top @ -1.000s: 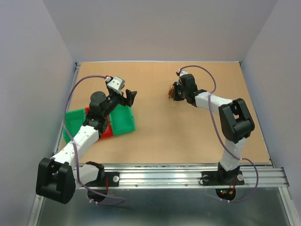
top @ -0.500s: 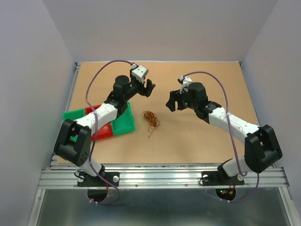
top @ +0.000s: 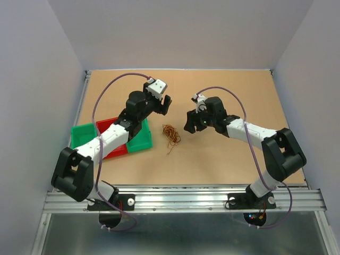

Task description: Untangle the cables

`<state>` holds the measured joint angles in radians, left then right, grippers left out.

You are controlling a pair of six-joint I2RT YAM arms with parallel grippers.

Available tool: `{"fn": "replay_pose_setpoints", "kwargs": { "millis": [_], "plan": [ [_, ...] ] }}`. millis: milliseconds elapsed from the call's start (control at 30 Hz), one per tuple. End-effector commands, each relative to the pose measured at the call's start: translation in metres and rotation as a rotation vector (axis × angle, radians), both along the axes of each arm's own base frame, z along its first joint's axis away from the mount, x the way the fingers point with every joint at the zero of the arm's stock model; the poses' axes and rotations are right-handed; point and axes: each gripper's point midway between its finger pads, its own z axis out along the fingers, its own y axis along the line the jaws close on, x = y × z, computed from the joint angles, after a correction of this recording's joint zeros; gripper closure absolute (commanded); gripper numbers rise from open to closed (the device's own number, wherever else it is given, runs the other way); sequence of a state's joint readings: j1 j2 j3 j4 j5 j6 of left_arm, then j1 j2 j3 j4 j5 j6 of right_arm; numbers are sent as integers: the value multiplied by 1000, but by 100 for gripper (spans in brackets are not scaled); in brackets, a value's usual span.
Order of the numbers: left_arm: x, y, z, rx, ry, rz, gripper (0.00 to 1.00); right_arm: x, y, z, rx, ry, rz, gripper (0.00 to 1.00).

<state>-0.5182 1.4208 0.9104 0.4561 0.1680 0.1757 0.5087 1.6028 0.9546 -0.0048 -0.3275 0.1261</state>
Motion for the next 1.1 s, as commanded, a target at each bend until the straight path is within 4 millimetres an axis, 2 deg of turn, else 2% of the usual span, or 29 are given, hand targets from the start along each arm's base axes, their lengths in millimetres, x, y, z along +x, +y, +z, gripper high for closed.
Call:
{"fn": "replay_pose_setpoints", "kwargs": {
  "millis": [0,100,200,233,267,333,433,467,500,567,600,667,733,833,967,1067],
  "plan": [
    [1,12,38,-42,-114,55,21,-3,33,11,67,-47,178,37],
    [4,13,34,-38,-104,65,21,-7,51,8,76,-37,243,37],
    [6,14,33,-39,-101,76,21,-13,66,-12,57,1,289,37],
    [6,14,33,-38,-104,79,21,-11,71,-11,57,-2,300,37],
    [7,16,33,-37,-104,86,21,-15,75,-22,42,22,316,40],
    [7,16,34,-36,-108,89,21,-15,82,-23,39,24,332,45],
    [7,14,32,-33,-107,78,21,-16,86,-29,38,41,349,81],
    [7,12,30,-29,-103,65,21,-14,84,-30,28,34,336,99],
    [7,12,27,-24,-99,62,21,-11,80,-29,10,5,335,100],
    [6,8,26,-23,-95,39,21,-10,78,-9,22,-42,319,100],
    [6,6,22,-17,-88,31,21,-18,75,5,47,-68,326,99],
    [6,2,17,-11,-76,12,21,-24,74,19,82,-111,336,99],
    [5,0,15,-2,-74,-8,21,-31,67,25,87,-130,330,99],
    [2,-3,15,1,-78,-35,21,-23,54,23,51,-134,224,99],
    [-11,-14,15,-12,-77,-135,21,-5,38,35,24,-202,84,99],
    [-14,-11,20,-57,-65,-178,21,1,32,44,30,-238,34,99]
  ]
}}
